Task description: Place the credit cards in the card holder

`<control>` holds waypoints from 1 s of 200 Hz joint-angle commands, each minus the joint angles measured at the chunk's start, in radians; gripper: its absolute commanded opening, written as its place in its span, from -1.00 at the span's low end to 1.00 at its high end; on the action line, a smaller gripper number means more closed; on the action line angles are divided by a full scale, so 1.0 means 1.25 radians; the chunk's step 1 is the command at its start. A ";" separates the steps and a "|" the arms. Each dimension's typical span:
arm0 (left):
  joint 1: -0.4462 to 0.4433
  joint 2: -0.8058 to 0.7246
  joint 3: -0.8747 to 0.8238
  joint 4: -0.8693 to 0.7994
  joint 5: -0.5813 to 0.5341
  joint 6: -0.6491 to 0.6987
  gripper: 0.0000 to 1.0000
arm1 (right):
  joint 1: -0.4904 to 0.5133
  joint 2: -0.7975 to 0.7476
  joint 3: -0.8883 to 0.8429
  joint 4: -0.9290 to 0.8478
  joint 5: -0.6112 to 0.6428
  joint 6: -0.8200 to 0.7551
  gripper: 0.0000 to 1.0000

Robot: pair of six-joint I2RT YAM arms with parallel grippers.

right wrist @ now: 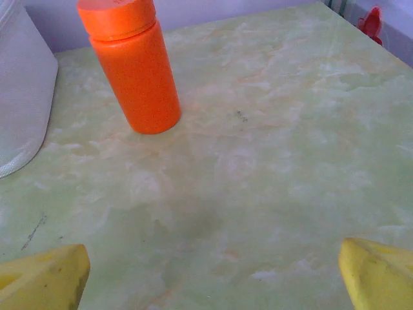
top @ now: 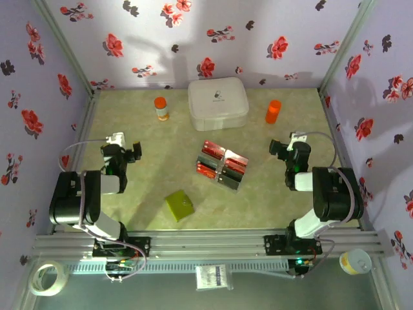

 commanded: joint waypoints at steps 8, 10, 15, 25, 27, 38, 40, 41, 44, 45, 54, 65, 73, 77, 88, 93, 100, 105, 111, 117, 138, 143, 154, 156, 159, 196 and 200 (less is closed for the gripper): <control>0.004 0.000 0.006 0.022 -0.003 0.006 1.00 | -0.003 -0.001 0.003 0.014 -0.010 -0.014 0.99; 0.004 0.000 0.005 0.022 -0.003 0.006 1.00 | -0.003 -0.002 0.003 0.014 -0.010 -0.013 0.99; 0.005 0.001 0.008 0.020 -0.003 0.006 1.00 | -0.003 -0.002 0.003 0.014 -0.009 -0.013 0.99; 0.004 0.001 0.008 0.019 -0.004 0.007 1.00 | -0.003 -0.002 0.003 0.014 -0.010 -0.013 0.99; 0.004 0.001 0.008 0.019 -0.003 0.007 1.00 | -0.003 -0.002 0.003 0.014 -0.010 -0.013 0.99; 0.004 0.001 0.009 0.019 -0.003 0.006 1.00 | -0.004 -0.001 0.003 0.014 -0.010 -0.013 0.99; 0.004 0.002 0.009 0.019 -0.003 0.006 1.00 | -0.004 -0.002 0.002 0.014 -0.010 -0.013 0.99; 0.004 0.002 0.009 0.018 -0.003 0.006 1.00 | -0.004 -0.002 0.002 0.014 -0.010 -0.013 0.99; 0.004 0.001 0.009 0.018 -0.003 0.007 0.99 | -0.003 -0.002 0.003 0.014 -0.010 -0.013 0.99; 0.004 0.001 0.009 0.018 -0.003 0.007 0.99 | -0.003 -0.002 0.003 0.014 -0.009 -0.013 0.99; 0.004 0.002 0.009 0.017 -0.003 0.006 1.00 | -0.003 -0.002 0.003 0.014 -0.009 -0.013 0.99; 0.004 0.001 0.009 0.017 -0.003 0.006 1.00 | -0.003 -0.002 0.004 0.014 -0.010 -0.014 0.99; 0.004 0.001 0.010 0.018 -0.003 0.007 1.00 | -0.004 -0.002 0.003 0.014 -0.010 -0.013 0.99; 0.004 0.002 0.010 0.017 -0.003 0.008 1.00 | -0.004 -0.002 0.003 0.013 -0.010 -0.013 0.99; 0.005 0.003 0.009 0.017 -0.003 0.006 0.99 | -0.004 -0.001 0.004 0.013 -0.010 -0.013 0.99; 0.004 0.002 0.010 0.016 -0.003 0.006 0.99 | -0.003 -0.001 0.004 0.013 -0.010 -0.013 0.99; 0.004 0.002 0.010 0.016 -0.003 0.007 1.00 | -0.004 -0.001 0.005 0.013 -0.009 -0.013 0.99; 0.004 0.002 0.010 0.017 -0.002 0.007 1.00 | -0.004 -0.001 0.004 0.012 -0.009 -0.012 0.99; 0.004 0.002 0.011 0.016 -0.003 0.006 1.00 | -0.004 -0.001 0.004 0.011 -0.010 -0.012 0.99; 0.005 0.003 0.011 0.016 -0.003 0.007 1.00 | -0.004 0.001 0.005 0.011 -0.010 -0.012 0.99; 0.004 0.003 0.012 0.012 -0.003 0.007 1.00 | -0.004 0.001 0.005 0.011 -0.010 -0.012 0.99; 0.004 0.002 0.011 0.013 -0.003 0.007 1.00 | -0.004 0.000 0.005 0.010 -0.010 -0.012 0.99; 0.004 0.002 0.012 0.013 -0.003 0.007 1.00 | -0.004 0.001 0.007 0.010 -0.009 -0.011 0.99; 0.004 0.003 0.012 0.013 -0.003 0.007 1.00 | -0.004 0.000 0.007 0.011 -0.009 -0.011 0.99; 0.004 0.003 0.012 0.012 -0.003 0.007 1.00 | -0.004 0.001 0.006 0.010 -0.009 -0.011 0.99; 0.005 0.002 0.012 0.013 -0.004 0.008 1.00 | -0.004 0.001 0.007 0.008 -0.006 -0.010 0.99; 0.004 0.002 0.012 0.013 -0.002 0.007 1.00 | -0.004 0.000 0.006 0.010 -0.006 -0.010 0.99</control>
